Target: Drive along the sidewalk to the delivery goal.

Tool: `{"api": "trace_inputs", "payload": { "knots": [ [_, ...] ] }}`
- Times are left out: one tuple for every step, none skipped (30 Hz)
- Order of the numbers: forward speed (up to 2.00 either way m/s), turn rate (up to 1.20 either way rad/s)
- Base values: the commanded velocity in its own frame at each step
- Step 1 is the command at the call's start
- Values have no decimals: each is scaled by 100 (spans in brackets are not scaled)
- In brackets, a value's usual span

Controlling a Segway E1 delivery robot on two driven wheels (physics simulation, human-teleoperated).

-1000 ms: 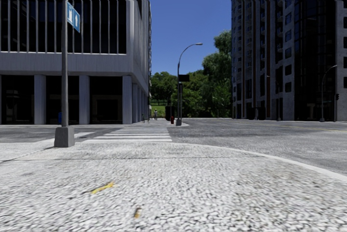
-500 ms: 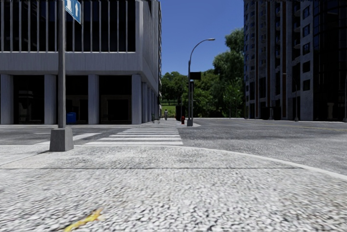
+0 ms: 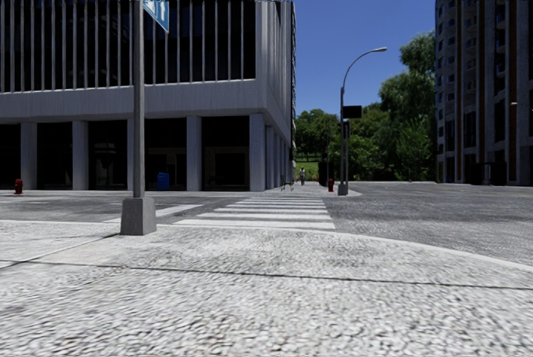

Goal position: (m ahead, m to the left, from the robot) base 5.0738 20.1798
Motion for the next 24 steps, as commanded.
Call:
{"api": "trace_inputs", "payload": {
  "knots": [
    [103,48],
    [103,48],
    [104,48],
    [105,48],
    [105,48],
    [105,48],
    [109,49],
    [114,52],
    [123,54],
    [123,54],
    [127,54],
    [127,55],
    [128,55],
    [128,55],
    [128,55],
    [128,55],
    [129,55],
    [134,55],
    [138,55],
    [138,55],
    [140,55],
    [142,56],
    [145,58],
    [145,58]
  ]
}}
